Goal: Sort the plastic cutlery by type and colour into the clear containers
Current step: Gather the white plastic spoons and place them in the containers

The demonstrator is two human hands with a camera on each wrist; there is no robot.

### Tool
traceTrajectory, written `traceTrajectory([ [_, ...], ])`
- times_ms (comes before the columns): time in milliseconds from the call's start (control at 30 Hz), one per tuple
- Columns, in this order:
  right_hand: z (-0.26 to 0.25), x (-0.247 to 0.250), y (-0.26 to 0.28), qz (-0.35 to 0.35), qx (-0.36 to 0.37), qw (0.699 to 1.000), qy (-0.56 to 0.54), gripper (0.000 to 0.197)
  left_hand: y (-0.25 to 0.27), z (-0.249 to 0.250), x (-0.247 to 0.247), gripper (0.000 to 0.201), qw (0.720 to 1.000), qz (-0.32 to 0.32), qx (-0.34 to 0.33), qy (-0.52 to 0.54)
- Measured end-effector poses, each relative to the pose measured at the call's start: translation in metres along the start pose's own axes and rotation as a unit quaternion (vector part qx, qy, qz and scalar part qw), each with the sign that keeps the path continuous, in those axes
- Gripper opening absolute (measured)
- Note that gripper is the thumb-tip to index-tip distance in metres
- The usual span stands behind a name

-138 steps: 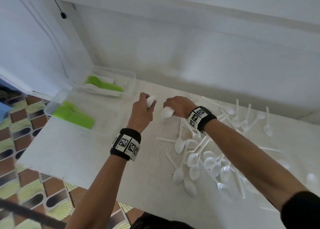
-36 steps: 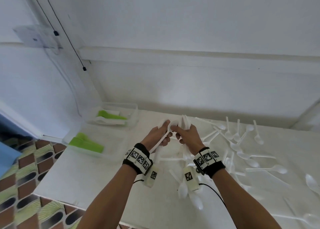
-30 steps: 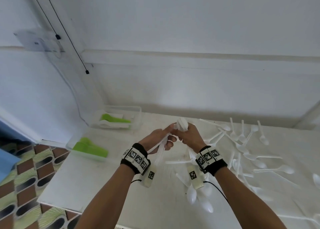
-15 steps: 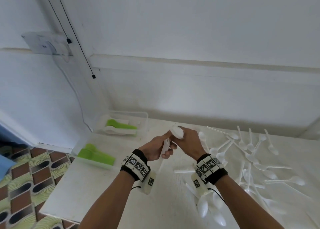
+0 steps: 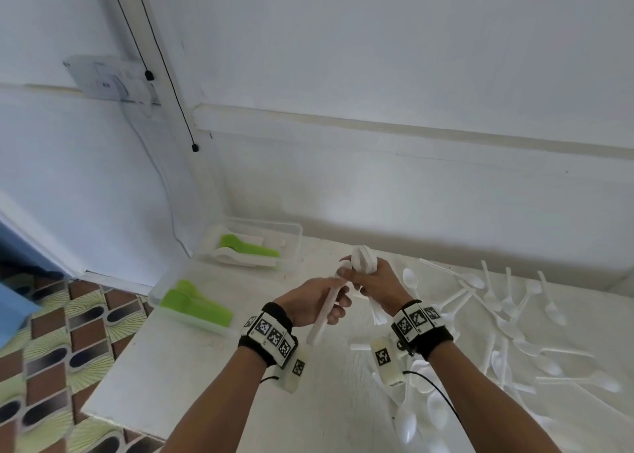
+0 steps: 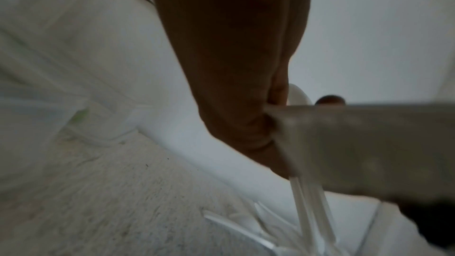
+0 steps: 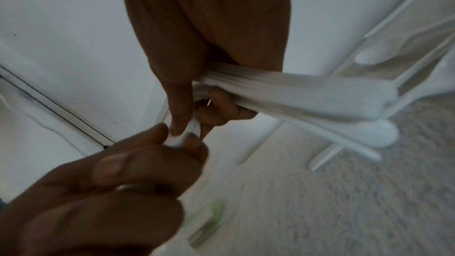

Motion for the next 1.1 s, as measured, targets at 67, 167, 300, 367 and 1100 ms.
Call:
traceTrajectory([
  [67, 0.000, 0.001, -0.002, -0.009, -0.001, 1.000, 0.014, 0.025, 0.000, -0.007, 0.002, 0.034, 1.000, 0.024, 0.001, -0.007],
  [167, 0.001, -0.003, -0.003, 0.005, -0.066, 0.997, 0.026, 0.030, -0.003, -0.013, 0.009, 0.027, 0.993, 0.093, -0.053, 0.043],
  [300, 0.006, -0.010, 0.000, -0.035, -0.119, 0.992, -0.003, 0.014, -0.005, -0.017, 0.015, 0.025, 0.981, 0.152, -0.091, 0.079],
  [367, 0.010, -0.015, 0.004, -0.067, -0.121, 0.990, -0.014, 0.016, -0.005, -0.015, 0.012, 0.031, 0.983, 0.146, -0.086, 0.067],
  [1100, 0.012, -0.027, 0.006, 0.008, -0.090, 0.990, -0.105, 0.035, -0.017, -0.029, 0.001, 0.052, 0.987, 0.100, -0.049, -0.113],
])
Point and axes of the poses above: each hand's wrist, its own y-axis away from the middle knuckle, its own x-axis out of the back of the hand, z = x × y, the point moved 2 cm from there along -y, towards the middle knuckle, and after that the axes turned 4 degrees about -z, right-handed, at the moved point
